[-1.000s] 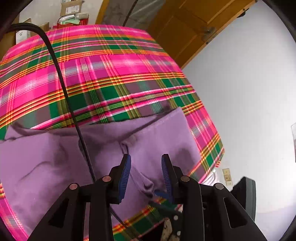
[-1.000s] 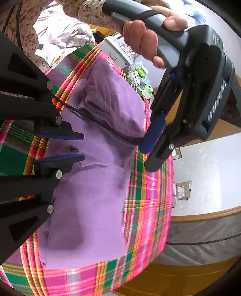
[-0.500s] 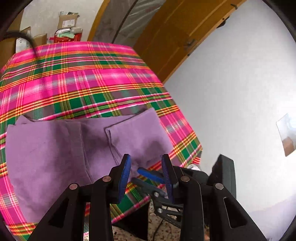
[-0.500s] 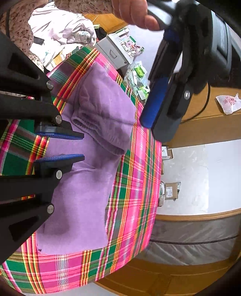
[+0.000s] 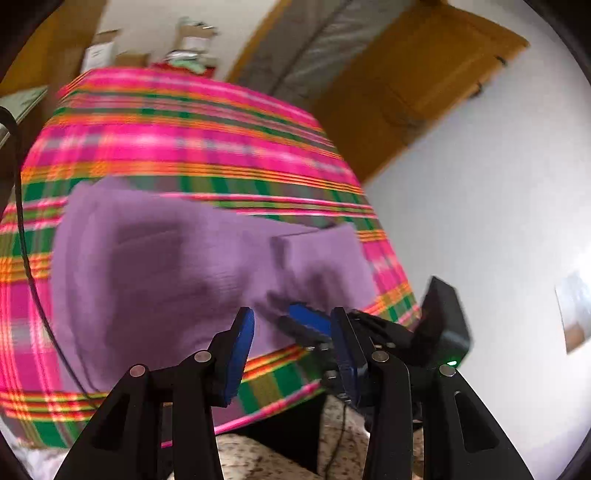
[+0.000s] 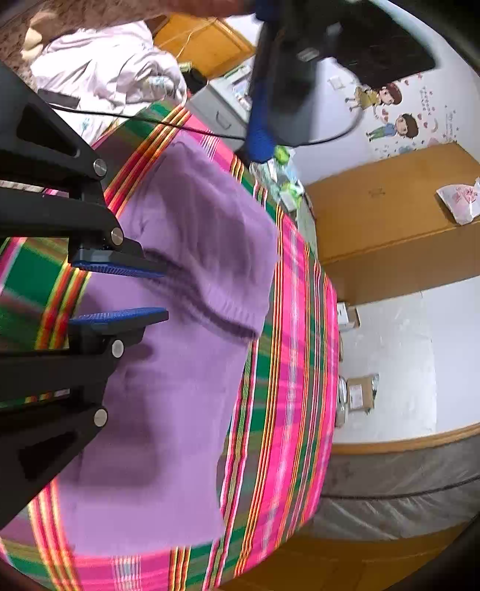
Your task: Fold clothes
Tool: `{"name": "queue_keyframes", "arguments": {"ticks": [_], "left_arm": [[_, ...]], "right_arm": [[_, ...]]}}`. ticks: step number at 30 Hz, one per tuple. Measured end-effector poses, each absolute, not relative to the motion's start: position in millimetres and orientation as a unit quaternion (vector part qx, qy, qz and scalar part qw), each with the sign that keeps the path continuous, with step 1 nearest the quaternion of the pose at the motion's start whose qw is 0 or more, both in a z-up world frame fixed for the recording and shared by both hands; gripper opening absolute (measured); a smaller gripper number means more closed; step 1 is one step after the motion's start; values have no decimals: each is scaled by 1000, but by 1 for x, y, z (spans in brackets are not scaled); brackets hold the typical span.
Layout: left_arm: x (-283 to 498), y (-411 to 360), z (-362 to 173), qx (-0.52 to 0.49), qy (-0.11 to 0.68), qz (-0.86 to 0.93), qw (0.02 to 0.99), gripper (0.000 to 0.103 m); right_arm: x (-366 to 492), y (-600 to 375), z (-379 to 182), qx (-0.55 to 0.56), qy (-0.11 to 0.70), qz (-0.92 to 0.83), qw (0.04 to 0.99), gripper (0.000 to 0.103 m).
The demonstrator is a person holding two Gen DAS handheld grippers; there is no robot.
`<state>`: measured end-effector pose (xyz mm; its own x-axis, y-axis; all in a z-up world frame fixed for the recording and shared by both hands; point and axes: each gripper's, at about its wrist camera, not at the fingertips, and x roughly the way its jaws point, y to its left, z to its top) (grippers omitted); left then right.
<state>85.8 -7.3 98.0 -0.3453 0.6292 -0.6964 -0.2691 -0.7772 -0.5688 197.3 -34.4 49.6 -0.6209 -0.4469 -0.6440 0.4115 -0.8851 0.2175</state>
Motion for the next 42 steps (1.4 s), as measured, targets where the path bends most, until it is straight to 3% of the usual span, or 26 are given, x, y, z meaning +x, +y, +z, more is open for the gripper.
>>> {"name": "queue_keyframes", "arguments": {"ticks": [8,9,10,13,22,31,42], "left_arm": [[74,-76,59,-507,-224,812,185,44],[73,-83,55,-507,-229,812,177,44],[71,-89,51,-507,-236,811,171,44],[68,-107,40,-509,-257,806,160,44],[69,-140,7,-519,-289,793,136,44],[71,-146,-6,-523,-287,789,146,44],[73,-154,-17,-522,-299,783,159,45]], "right_arm": [[174,-63,27,394,-38,-879,267,27],[173,-64,25,399,-37,-877,265,27],[172,-65,22,402,-36,-876,262,18],[179,-64,24,393,-26,-882,258,7],[181,-65,25,415,-21,-881,228,8],[201,-112,58,326,89,-906,257,9],[188,-167,45,355,213,-872,261,10]]}}
